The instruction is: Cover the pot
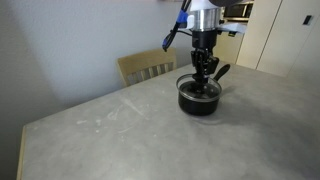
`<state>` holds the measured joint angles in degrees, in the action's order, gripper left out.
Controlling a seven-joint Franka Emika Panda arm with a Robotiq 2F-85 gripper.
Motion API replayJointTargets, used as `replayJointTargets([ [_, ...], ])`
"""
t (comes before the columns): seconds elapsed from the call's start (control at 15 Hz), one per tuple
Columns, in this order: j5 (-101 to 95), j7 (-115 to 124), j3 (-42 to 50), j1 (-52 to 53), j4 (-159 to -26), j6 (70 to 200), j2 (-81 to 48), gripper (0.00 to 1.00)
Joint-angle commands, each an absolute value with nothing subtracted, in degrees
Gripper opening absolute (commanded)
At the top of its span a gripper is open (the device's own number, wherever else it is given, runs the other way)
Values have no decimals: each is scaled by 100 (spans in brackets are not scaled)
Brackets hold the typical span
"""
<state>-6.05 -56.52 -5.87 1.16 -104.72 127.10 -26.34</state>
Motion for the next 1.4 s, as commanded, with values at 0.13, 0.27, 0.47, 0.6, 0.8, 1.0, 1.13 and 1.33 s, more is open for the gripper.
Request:
replayJointTargets([
  [0.13, -665, -5505, -610, 110, -10344, 12546, -2630, 14],
  [0.27, -660, -5445, -609, 112, -10340, 12527, -2628, 14],
  [0.47, -635, -5337, -615, 108, -10338, 12489, -2626, 14],
  [0.6, -626, -5280, -620, 105, -10337, 12462, -2626, 14],
  [0.8, -639, -5186, -617, 108, -10334, 12435, -2626, 14],
  [1.0, -609, -5096, -625, 103, -10335, 12428, -2626, 14],
  [1.13, -549, -5013, -642, 90, -10339, 12448, -2627, 14],
  [1.33, -15, -4949, -810, -29, -10322, 12356, -2643, 14],
])
